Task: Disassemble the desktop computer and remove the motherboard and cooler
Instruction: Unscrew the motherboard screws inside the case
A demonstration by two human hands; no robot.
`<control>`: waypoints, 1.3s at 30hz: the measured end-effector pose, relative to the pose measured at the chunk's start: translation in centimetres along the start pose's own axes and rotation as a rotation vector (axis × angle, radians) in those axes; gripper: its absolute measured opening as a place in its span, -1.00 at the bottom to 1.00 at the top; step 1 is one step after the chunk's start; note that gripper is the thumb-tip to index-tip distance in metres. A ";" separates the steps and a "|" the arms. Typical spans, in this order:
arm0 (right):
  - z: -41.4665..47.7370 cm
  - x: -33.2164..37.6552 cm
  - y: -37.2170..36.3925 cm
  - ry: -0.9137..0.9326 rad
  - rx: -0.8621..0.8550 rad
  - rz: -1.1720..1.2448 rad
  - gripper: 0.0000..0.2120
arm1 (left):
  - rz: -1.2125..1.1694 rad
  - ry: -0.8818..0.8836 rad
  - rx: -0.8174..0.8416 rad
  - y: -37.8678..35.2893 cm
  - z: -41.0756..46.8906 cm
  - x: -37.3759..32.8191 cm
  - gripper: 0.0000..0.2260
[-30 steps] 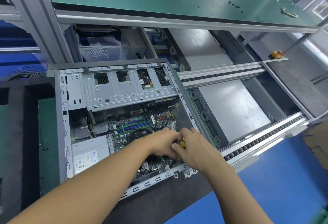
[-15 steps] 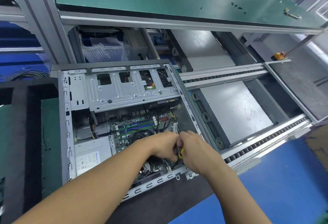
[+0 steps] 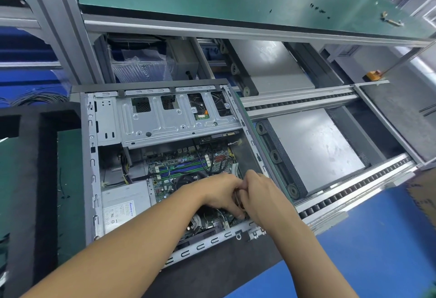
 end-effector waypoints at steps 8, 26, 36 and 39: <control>-0.5 -0.4 0.0 0.056 0.046 0.045 -0.87 | 0.005 0.024 0.007 -0.1 0.4 0.4 -0.75; -0.5 -0.3 0.0 0.072 0.054 0.016 -0.87 | 0.046 0.027 0.003 -0.3 0.5 0.3 -0.75; -0.6 -0.5 0.1 0.082 0.132 0.022 -0.88 | -0.016 0.021 0.006 0.2 0.3 0.4 -0.74; -0.8 -0.6 0.3 0.063 0.070 0.074 -0.85 | -0.002 0.014 0.008 0.1 0.3 0.1 -0.75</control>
Point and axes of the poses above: each hand's wrist, its own z-axis towards the middle knuckle, its own y-axis out of the back of the hand, x = y × z, the point moved 1 cm from there along z, towards the middle knuckle, and after that the axes turned 11 degrees about x, right-handed, at the moved point
